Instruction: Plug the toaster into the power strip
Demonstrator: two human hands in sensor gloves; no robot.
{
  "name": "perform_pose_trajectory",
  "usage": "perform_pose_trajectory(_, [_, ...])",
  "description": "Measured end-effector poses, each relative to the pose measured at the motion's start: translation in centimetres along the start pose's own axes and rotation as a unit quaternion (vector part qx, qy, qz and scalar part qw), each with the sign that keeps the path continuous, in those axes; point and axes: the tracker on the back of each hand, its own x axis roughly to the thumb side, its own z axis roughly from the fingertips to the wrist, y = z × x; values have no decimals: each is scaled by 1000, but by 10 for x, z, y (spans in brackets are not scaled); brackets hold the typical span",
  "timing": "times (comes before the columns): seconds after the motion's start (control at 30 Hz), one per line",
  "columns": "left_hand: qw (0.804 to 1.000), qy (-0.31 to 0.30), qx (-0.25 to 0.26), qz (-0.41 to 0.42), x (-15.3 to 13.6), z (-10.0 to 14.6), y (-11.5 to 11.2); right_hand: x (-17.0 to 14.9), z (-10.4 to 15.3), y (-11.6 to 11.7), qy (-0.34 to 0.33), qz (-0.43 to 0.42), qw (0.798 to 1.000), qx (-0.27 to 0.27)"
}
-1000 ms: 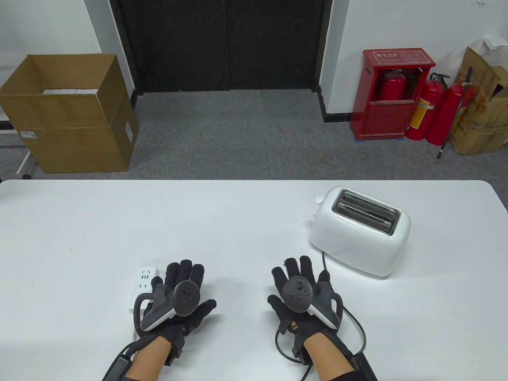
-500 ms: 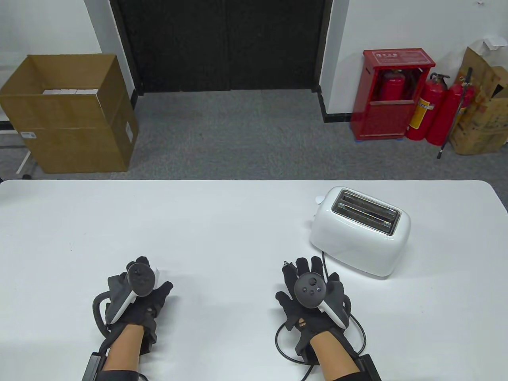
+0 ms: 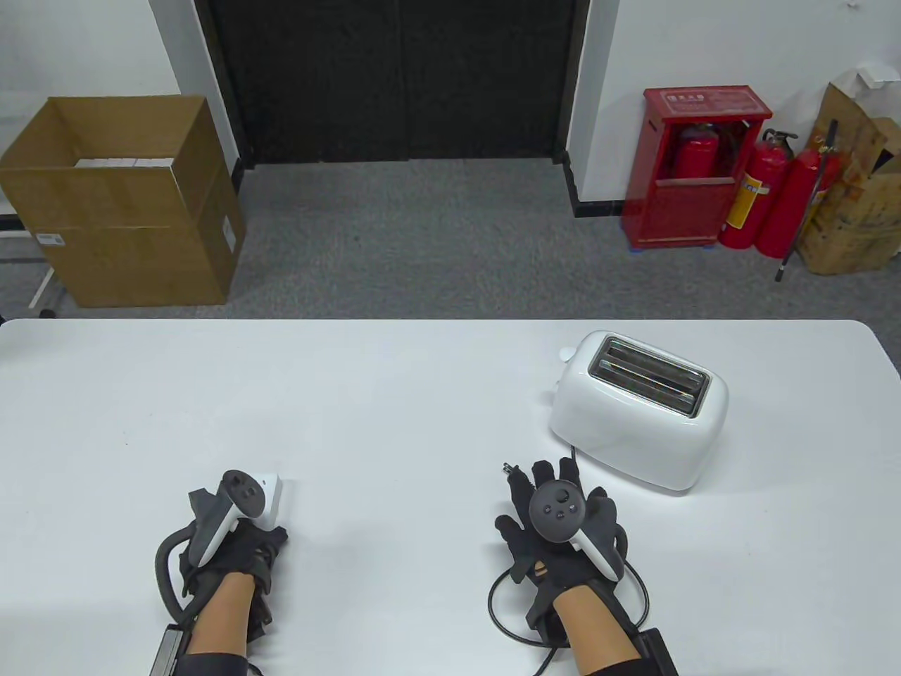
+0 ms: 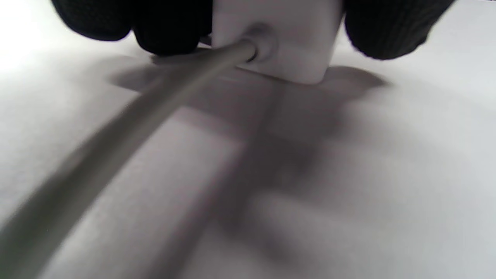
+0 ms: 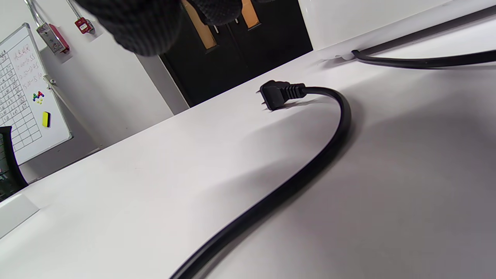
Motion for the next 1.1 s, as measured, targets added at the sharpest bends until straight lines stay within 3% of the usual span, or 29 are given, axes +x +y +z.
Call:
perform_pose_trajectory(0.23, [997, -37, 65, 21, 9, 9, 4, -1, 0, -1, 7, -6, 1000, -3])
perform_pose_trajectory(0.47, [975, -176, 129, 33, 52, 37, 11, -3, 0, -4, 11, -20, 1000, -8])
perform_pose_trajectory(0.63, [957, -257, 130, 11, 101, 63, 6, -3, 0, -5, 14, -24, 1000, -10])
perform_pose_trajectory(0.73, [945, -295, 143, -16, 132, 79, -2, -3, 0, -5, 14, -26, 1000, -8])
perform_pose_trajectory(0.83, [937, -328, 122, -10, 153, 85, -18, -5, -1, -6, 17, -29, 999, -7])
perform_pose_trajectory(1.1, [921, -374, 112, -9, 159, 99, -41, -8, -2, -6, 24, -33, 999, -7])
